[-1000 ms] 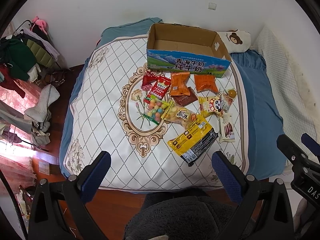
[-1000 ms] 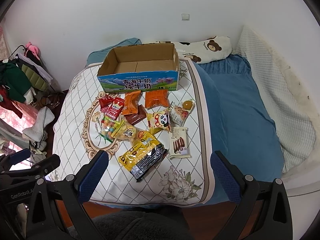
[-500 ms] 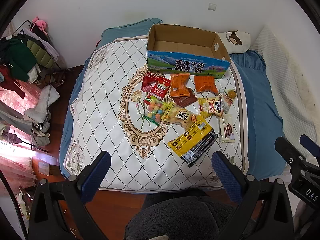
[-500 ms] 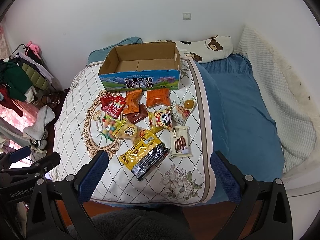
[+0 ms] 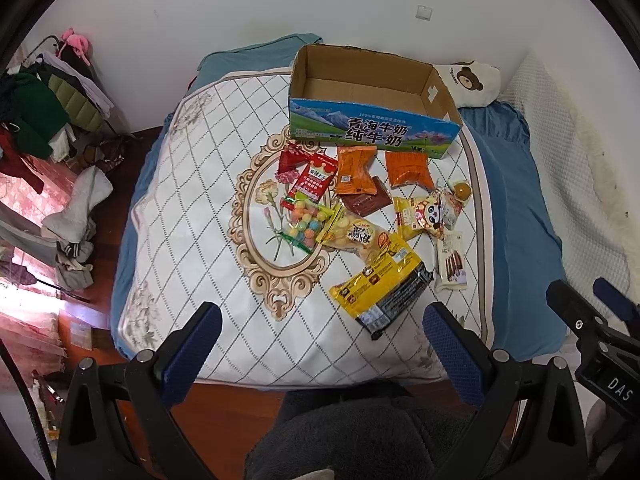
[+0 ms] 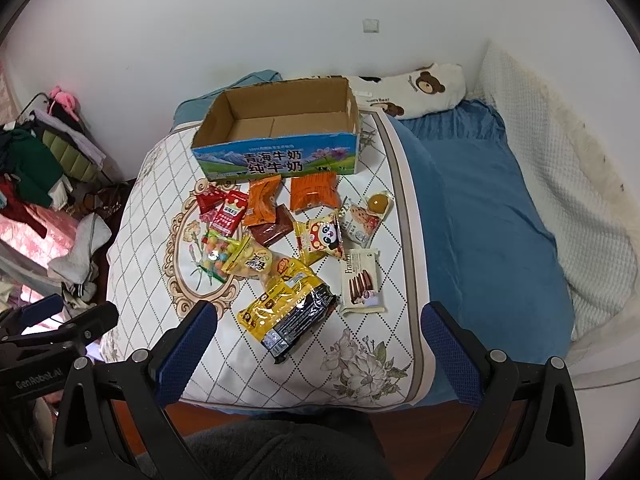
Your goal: Organize snacks
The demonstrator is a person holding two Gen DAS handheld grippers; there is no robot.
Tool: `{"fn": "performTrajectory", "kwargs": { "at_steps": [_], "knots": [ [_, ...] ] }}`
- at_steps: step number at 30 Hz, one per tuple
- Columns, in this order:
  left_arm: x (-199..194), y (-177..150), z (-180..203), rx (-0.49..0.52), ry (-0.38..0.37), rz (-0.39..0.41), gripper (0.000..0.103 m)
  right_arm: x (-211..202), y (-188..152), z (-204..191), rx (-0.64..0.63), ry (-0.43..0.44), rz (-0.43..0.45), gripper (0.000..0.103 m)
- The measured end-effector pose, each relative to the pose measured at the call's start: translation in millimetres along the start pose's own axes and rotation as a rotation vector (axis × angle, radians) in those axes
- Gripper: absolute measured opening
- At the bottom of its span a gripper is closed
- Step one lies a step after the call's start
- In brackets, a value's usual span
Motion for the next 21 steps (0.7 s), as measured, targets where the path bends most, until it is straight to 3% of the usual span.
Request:
{"fn": "performTrajectory", "kwargs": {
  "at_steps": [5, 8, 14, 21],
  "knots": [
    [51.3, 1.6, 5.0, 0.079, 0.064, -0.023, 0.103, 56.1, -13.9, 23.1, 0.062, -0.006, -0.086, 0.103],
    [94.9, -5.8, 18.7, 0.202, 0.112, -0.059, 0.103, 94.4, -28.3, 41.0, 0.11, 0.013, -0.147, 0.103],
    [188.8, -23.1, 70.8, 0.465, 0.089, -0.18, 0.103, 163.8, -53.1, 79.4, 0.169, -0.011, -0.227, 0.102],
    [272.6, -52.7, 124.9, 0.697, 0.087, -0.287, 0.103, 223.3, -71.2, 117.2, 0.238, -0.026, -0.292, 0.102]
  ]
}}
Point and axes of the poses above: each gripper's, at about its wrist camera, not at the fingertips, and x roughly the way its jaws point, z to its right, y to its top, the point moved 10 cm from there along x, roughly the way its jaws point, and after that the axes turned 2 degrees about -x, right-handed, at the moved point
